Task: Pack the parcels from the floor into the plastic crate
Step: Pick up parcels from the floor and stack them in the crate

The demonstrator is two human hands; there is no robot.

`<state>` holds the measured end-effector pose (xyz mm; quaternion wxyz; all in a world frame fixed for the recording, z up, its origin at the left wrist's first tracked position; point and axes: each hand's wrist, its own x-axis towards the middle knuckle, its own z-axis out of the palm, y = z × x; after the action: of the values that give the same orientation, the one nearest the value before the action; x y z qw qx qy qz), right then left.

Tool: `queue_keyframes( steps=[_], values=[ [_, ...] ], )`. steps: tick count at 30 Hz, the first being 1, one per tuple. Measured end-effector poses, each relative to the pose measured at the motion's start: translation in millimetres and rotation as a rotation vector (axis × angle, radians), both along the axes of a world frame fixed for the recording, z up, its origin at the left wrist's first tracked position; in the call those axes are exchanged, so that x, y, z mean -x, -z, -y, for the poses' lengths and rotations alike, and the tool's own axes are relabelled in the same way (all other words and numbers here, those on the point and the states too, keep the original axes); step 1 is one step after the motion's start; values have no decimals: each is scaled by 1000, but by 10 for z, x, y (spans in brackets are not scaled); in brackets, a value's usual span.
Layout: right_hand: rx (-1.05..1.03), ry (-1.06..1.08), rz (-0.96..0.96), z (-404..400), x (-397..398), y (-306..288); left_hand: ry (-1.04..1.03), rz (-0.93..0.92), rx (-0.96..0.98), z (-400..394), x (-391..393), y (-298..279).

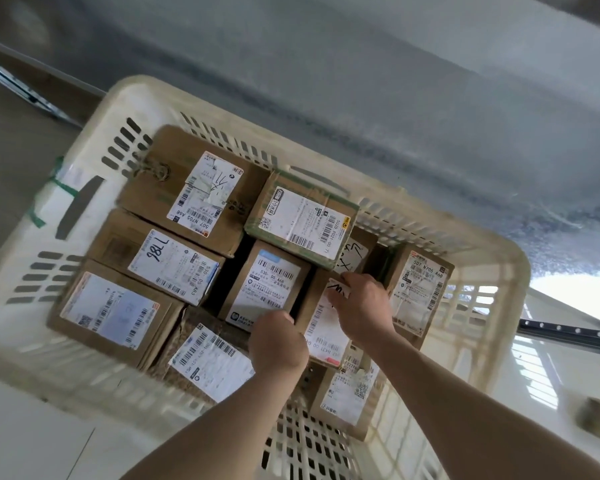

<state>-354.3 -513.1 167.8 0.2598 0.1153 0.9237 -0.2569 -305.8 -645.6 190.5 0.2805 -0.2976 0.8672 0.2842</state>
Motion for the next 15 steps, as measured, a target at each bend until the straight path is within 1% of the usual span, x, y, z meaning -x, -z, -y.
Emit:
queue_keyframes(
  steps=[6,8,12,15],
  values=[
    [-59,-4,-2,101,44,79,63,-102,41,59,4,114],
    [-62,1,9,120,56,57,83,-102,29,76,17,138],
    [-35,30,63,130,55,-63,98,-39,-89,134,53,67],
    [7,54,51,121,-11,-256,81,-32,-187,223,70,-101]
  ],
)
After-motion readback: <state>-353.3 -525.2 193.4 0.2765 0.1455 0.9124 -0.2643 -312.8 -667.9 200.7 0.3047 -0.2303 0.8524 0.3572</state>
